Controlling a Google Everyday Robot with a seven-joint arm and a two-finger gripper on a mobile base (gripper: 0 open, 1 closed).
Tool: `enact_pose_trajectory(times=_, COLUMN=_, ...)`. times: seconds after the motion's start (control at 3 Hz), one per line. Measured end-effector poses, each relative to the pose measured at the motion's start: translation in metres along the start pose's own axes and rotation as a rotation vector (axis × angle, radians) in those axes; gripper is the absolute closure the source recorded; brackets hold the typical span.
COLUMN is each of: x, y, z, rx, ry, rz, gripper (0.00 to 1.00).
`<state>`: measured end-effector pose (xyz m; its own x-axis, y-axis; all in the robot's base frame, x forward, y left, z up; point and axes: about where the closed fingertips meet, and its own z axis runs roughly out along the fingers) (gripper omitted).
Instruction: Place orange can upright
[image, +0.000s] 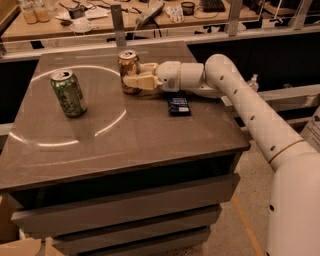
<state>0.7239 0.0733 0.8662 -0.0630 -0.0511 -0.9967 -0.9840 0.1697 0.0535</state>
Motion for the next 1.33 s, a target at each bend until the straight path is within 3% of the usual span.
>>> enact_pose_trajectory(times=0.33, x=0.002, y=-0.006, z=-0.009, rx=0.014, ry=0.073, rz=-0.063, gripper=0.00)
enact_pose_trajectory(times=1.33, x=-0.016, y=-0.009, z=-0.019, rx=0.037, ry=0.145, rz=-0.119, gripper=0.00)
